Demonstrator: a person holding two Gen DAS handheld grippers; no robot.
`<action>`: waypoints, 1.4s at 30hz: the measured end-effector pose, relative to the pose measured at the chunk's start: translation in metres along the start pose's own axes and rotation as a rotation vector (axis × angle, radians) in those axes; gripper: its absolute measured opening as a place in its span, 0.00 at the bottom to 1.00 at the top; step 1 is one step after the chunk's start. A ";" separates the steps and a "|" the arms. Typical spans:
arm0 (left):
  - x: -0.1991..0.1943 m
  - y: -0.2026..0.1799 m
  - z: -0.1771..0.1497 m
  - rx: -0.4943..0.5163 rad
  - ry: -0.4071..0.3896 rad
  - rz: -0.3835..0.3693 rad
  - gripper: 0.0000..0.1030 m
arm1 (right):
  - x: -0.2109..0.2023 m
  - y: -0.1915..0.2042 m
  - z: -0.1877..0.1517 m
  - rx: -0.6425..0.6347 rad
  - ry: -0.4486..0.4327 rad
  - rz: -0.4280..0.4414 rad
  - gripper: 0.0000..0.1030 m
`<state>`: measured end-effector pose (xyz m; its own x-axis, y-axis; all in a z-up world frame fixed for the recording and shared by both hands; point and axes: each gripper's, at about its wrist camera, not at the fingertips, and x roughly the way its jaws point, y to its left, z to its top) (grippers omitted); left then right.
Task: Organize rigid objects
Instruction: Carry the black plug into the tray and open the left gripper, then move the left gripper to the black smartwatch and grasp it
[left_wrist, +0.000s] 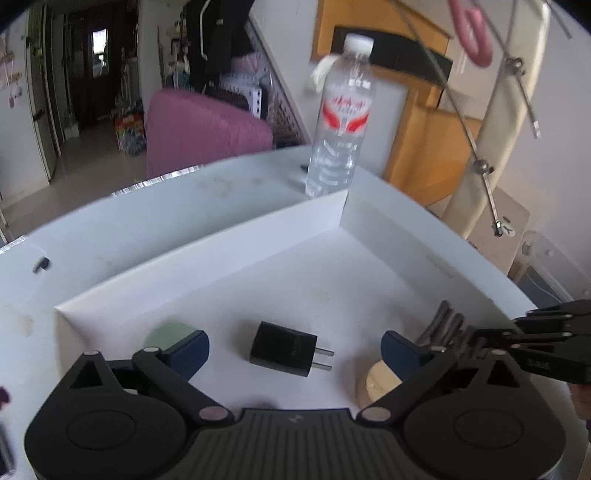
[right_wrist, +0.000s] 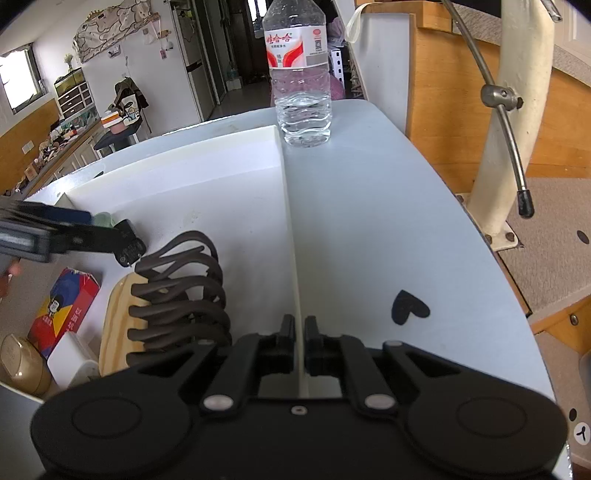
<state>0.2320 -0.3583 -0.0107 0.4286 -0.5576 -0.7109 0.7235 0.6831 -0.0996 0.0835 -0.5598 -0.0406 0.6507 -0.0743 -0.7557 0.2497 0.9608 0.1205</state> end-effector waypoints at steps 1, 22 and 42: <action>-0.008 -0.001 0.000 0.006 -0.015 0.010 0.98 | 0.000 0.000 0.000 -0.001 0.000 -0.001 0.06; -0.143 0.093 -0.078 -0.088 -0.161 0.249 1.00 | 0.000 0.000 -0.002 -0.003 -0.008 0.003 0.06; -0.068 0.172 -0.124 -0.413 -0.124 0.600 0.68 | -0.002 0.000 -0.002 0.004 -0.009 -0.004 0.06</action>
<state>0.2608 -0.1443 -0.0658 0.7620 -0.0647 -0.6443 0.0935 0.9956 0.0105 0.0812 -0.5590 -0.0401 0.6557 -0.0805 -0.7507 0.2553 0.9594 0.1201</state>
